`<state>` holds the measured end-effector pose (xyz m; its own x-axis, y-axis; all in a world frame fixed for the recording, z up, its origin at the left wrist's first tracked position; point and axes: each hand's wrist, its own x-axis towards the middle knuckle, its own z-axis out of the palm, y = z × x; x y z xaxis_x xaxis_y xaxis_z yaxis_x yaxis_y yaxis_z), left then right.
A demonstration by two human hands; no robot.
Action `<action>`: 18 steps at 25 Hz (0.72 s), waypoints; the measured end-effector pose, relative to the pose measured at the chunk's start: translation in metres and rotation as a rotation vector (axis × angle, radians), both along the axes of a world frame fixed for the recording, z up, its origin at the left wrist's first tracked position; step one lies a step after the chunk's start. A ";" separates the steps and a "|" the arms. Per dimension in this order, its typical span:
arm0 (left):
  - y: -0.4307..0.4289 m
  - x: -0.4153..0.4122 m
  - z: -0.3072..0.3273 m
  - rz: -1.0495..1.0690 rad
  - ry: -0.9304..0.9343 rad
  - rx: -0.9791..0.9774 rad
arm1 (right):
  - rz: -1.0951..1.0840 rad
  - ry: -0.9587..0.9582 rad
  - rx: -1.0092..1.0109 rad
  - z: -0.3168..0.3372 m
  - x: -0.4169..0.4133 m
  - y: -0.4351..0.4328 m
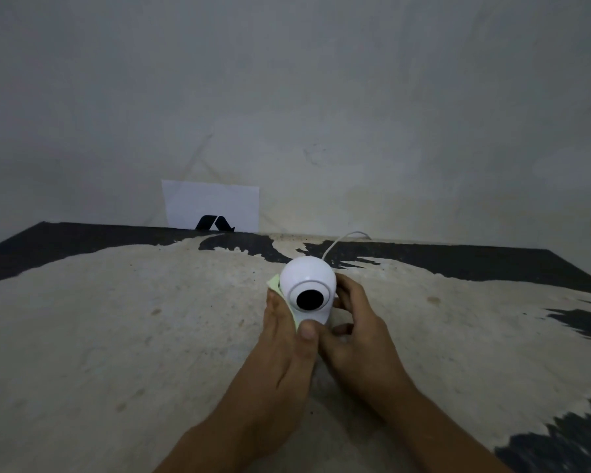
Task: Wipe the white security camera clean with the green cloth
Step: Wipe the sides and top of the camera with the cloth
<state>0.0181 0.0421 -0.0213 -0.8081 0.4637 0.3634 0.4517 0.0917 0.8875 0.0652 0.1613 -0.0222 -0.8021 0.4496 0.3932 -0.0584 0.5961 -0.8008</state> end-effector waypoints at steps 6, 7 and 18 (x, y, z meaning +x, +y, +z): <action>-0.011 -0.001 -0.004 0.067 0.146 -0.170 | -0.017 0.016 -0.014 0.003 0.002 -0.001; -0.011 -0.001 -0.003 0.113 0.188 -0.144 | -0.020 0.018 -0.010 0.002 0.002 0.000; -0.045 0.022 0.018 0.068 0.032 0.026 | -0.146 0.095 0.123 0.013 0.025 -0.002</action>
